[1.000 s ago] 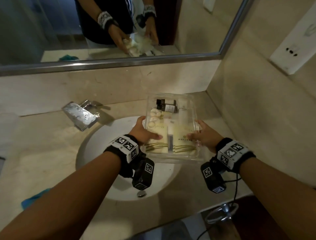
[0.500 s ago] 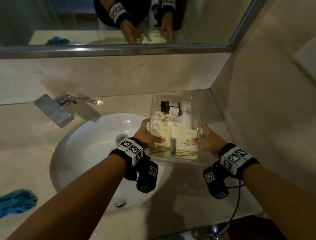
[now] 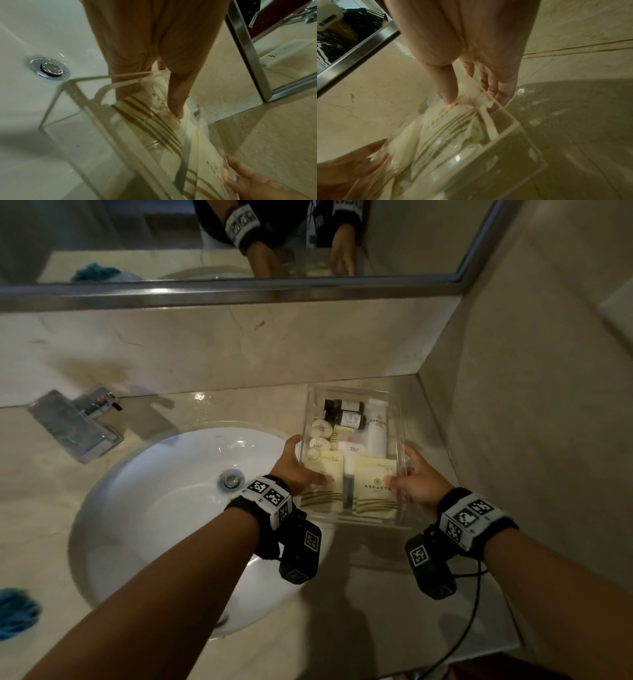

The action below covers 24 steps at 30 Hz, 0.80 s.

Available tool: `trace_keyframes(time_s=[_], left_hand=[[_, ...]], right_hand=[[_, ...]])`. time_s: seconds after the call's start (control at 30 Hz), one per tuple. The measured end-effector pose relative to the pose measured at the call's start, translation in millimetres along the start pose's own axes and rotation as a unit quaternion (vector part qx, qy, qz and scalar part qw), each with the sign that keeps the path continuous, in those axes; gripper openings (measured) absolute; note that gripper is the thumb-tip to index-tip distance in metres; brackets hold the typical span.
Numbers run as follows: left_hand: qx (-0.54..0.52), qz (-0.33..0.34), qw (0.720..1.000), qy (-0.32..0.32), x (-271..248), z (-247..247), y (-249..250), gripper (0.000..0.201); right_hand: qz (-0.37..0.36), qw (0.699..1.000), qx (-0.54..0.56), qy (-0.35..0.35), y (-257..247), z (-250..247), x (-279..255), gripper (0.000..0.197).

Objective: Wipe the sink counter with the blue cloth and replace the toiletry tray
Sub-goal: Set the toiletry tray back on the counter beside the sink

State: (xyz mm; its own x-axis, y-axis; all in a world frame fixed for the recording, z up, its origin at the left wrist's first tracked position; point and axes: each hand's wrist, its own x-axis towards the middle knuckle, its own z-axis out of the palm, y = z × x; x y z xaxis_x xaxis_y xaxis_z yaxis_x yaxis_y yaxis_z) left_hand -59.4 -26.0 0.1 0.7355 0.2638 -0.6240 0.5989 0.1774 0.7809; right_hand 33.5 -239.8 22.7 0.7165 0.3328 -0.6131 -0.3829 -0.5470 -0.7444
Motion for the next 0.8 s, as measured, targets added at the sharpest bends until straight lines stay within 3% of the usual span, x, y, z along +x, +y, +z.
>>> trace_keyframes(time_s=[0.4, 0.57, 0.67, 0.8], left_hand=[[0.068, 0.014, 0.997, 0.038, 10, 20, 15, 0.099], [0.123, 0.014, 0.991, 0.056, 8, 23, 15, 0.101], [0.189, 0.034, 0.979, 0.073, -1, 27, 13, 0.100], [0.306, 0.057, 0.948, 0.065, -19, 29, 7, 0.094]], right_hand=[[-0.001, 1.000, -0.018, 0.006, 12, -16, 10, 0.081], [0.033, 0.999, -0.043, 0.005, 8, -18, 14, 0.083], [0.052, 0.997, -0.061, -0.002, 5, -19, 15, 0.085], [0.050, 0.995, -0.077, 0.039, 7, -17, 14, 0.079]])
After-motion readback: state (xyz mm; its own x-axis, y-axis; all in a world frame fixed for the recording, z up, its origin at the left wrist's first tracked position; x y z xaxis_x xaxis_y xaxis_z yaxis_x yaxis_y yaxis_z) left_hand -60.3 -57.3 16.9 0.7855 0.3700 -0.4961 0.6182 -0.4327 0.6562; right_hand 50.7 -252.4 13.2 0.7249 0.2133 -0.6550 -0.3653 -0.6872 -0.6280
